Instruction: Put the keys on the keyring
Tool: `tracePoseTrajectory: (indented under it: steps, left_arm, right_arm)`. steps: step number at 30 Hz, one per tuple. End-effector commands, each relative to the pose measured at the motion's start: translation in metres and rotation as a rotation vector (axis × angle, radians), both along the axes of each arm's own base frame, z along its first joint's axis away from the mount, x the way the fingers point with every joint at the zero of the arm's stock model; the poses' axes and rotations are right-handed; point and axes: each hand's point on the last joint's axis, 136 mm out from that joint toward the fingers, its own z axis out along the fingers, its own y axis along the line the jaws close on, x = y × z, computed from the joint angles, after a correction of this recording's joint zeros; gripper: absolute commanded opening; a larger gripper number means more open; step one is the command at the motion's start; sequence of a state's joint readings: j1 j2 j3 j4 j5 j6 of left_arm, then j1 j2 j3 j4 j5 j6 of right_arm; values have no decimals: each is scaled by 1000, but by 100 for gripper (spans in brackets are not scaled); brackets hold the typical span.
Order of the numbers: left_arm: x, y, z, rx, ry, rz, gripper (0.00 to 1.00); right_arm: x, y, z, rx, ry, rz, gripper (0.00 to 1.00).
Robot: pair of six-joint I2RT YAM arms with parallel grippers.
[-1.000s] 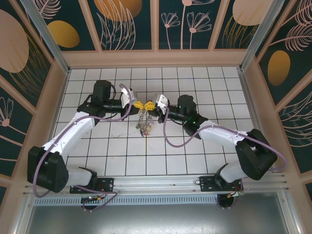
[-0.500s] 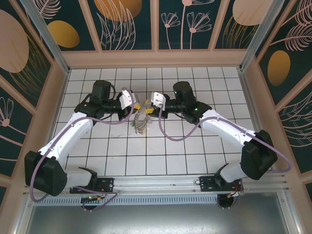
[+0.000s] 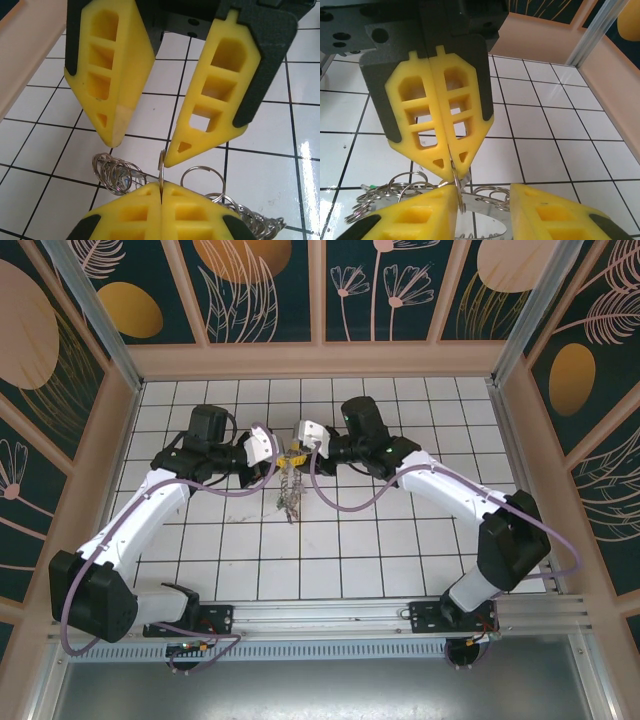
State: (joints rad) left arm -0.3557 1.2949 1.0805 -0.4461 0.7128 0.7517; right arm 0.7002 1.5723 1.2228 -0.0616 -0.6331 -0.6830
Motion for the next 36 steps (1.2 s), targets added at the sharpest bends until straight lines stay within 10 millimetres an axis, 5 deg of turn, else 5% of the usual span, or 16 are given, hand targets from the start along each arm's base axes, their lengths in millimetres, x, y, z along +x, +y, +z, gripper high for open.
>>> tracePoseTrajectory:
  steps: [1,15,18,21,24,34,36]
  left_arm:
    - [-2,-6,20,-41,-53,-41,0]
    - [-1,-8,21,-52,-56,-41,0]
    - [-1,-8,21,-55,-55,-38,0]
    - [-1,-7,19,-56,-50,-30,0]
    - [-6,-8,21,-80,-42,-37,17]
    - [-17,-6,25,-154,-63,-57,19]
    - [-18,-5,14,-144,-39,-53,19]
  right_arm:
    - [-5,5,2,1,8,43,31]
    - [-12,10,-3,10,74,74,13]
    - [-14,12,0,25,83,85,0]
    - [-16,13,8,58,84,89,0]
    - [-17,11,20,116,76,72,0]
    - [-29,-1,35,234,105,72,0]
    - [-30,-2,35,239,108,75,0]
